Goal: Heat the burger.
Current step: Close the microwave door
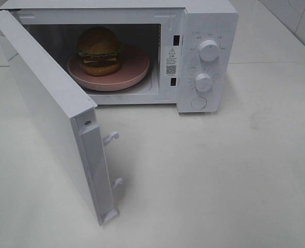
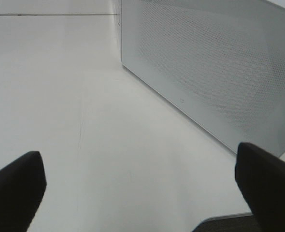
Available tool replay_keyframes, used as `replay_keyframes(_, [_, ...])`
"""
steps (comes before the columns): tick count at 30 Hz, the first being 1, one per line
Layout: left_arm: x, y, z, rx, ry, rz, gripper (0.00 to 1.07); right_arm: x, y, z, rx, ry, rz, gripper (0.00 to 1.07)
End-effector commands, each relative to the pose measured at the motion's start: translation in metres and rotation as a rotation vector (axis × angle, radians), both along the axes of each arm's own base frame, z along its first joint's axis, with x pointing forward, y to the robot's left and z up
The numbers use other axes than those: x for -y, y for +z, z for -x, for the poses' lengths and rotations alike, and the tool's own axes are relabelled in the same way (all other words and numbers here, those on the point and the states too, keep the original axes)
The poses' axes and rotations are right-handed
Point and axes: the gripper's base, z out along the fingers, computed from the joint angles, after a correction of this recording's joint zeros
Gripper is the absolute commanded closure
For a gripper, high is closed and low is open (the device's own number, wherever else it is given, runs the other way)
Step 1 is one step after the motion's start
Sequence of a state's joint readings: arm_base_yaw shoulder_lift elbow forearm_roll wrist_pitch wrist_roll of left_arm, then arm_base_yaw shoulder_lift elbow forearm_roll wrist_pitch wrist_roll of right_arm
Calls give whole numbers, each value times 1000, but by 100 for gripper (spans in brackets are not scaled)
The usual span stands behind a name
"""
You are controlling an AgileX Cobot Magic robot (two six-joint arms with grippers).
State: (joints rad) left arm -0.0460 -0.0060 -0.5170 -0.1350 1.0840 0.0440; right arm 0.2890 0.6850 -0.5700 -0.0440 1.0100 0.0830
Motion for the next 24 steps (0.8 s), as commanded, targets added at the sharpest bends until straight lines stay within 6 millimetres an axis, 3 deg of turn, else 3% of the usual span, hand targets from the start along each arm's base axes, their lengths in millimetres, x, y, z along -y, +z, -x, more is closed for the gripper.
replay_keyframes(1, [0, 1, 0, 16, 0, 8, 7, 6, -2, 12, 33, -41, -16, 33])
replay_keyframes(11, [0, 1, 0, 16, 0, 8, 7, 23, 5, 54, 323, -210, -73, 33])
replay_keyframes(24, [0, 1, 0, 16, 0, 8, 7, 26, 10, 100, 623, -224, -122, 33])
